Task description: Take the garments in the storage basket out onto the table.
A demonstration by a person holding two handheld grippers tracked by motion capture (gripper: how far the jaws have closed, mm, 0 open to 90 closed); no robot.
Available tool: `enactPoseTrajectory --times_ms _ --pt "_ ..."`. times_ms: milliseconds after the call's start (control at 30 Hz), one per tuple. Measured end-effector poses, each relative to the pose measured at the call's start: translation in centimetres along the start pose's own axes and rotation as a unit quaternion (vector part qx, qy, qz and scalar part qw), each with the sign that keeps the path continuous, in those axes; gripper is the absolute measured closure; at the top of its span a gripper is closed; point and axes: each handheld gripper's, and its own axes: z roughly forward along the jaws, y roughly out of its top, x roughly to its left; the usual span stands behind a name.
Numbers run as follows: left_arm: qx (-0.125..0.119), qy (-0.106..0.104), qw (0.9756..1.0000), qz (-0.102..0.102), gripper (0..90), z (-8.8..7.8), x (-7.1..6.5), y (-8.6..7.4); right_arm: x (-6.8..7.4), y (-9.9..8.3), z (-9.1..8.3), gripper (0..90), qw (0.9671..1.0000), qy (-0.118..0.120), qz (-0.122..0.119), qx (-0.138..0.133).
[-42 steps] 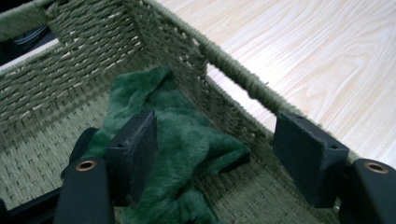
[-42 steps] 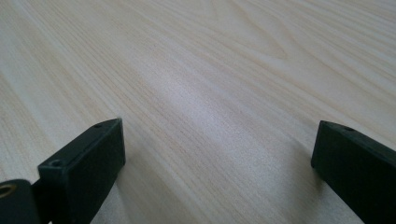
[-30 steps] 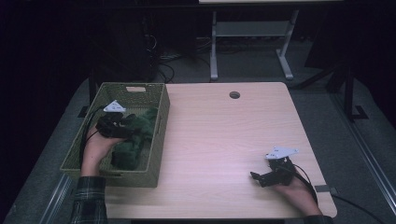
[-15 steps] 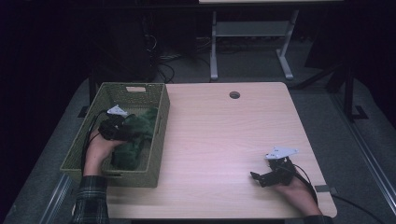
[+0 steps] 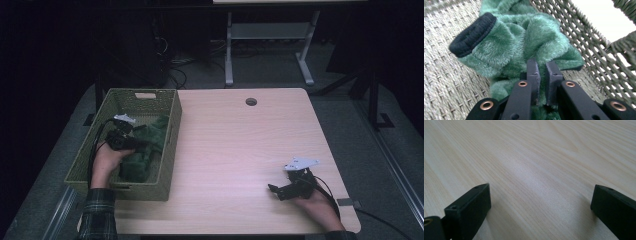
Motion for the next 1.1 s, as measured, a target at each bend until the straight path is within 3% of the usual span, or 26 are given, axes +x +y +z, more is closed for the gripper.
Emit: enactPoseTrajectory --times_ms 233,333,500,533,567,600,867,1100 --pt "-0.039 -0.008 0.9992 -0.010 85.0 -1.2 -0.3 0.2 0.0 0.0 0.0 2.6 1.0000 0.000 0.000 0.000" --pt "-0.073 -0.021 0.9969 -0.019 85.5 -2.2 -0.4 0.4 0.0 0.0 0.0 2.6 1.0000 0.000 0.000 0.000" --pt "-0.096 -0.028 0.9946 -0.028 85.6 -3.2 -0.6 0.6 0.0 0.0 0.0 2.6 1.0000 -0.001 0.000 0.000" --pt "-0.107 -0.034 0.9931 -0.033 85.6 -3.6 -0.8 0.7 0.0 0.0 0.0 2.6 1.0000 -0.001 -0.001 0.000" --pt "-0.107 -0.034 0.9931 -0.033 85.5 -3.6 -0.8 0.7 0.0 0.0 0.0 2.6 1.0000 -0.001 0.000 0.000" --pt "-0.121 -0.039 0.9910 -0.041 85.6 -4.0 -0.9 0.8 0.0 0.0 0.0 2.6 1.0000 -0.001 0.000 0.000" --pt "-0.135 -0.040 0.9890 -0.047 86.7 -5.1 -1.4 1.1 0.0 0.0 0.0 2.6 1.0000 -0.001 0.000 0.000" --pt "-0.151 -0.041 0.9868 -0.041 87.0 -6.8 -2.1 1.9 0.0 0.0 0.0 2.7 1.0000 -0.001 0.002 0.001"
